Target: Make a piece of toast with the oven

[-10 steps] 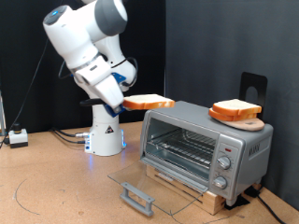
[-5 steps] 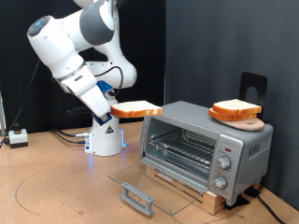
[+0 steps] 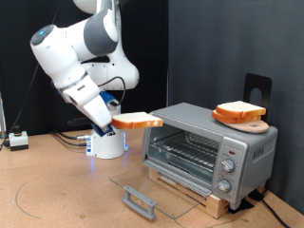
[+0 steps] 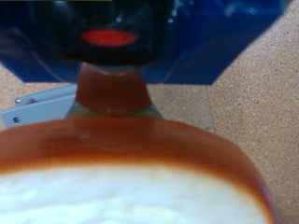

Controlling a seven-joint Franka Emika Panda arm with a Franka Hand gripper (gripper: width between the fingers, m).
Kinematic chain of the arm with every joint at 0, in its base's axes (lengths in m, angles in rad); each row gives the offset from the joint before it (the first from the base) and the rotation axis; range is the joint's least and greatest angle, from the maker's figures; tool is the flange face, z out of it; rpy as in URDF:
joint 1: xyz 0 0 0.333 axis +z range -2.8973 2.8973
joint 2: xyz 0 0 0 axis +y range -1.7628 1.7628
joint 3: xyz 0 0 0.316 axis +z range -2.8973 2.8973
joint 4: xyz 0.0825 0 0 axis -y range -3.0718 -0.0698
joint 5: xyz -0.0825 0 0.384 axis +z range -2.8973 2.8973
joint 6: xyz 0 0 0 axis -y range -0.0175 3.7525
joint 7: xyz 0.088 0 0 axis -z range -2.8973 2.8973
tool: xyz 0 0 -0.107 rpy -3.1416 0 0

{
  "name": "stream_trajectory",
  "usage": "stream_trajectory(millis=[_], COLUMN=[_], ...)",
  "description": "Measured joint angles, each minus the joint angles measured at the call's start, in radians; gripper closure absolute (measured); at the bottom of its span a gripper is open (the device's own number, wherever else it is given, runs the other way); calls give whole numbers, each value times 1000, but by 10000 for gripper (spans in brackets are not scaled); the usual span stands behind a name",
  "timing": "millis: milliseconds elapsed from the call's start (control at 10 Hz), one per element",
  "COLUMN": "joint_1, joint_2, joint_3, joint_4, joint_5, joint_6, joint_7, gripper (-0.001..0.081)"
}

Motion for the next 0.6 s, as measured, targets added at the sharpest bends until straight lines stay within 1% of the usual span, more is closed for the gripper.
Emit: stream_trajectory(millis=[600], joint_1=[9], joint_2=[84], joint_3=[42], joint_4=[-46], joint_5=[0], joint_6=[144], joint_7=[-17], gripper=[393])
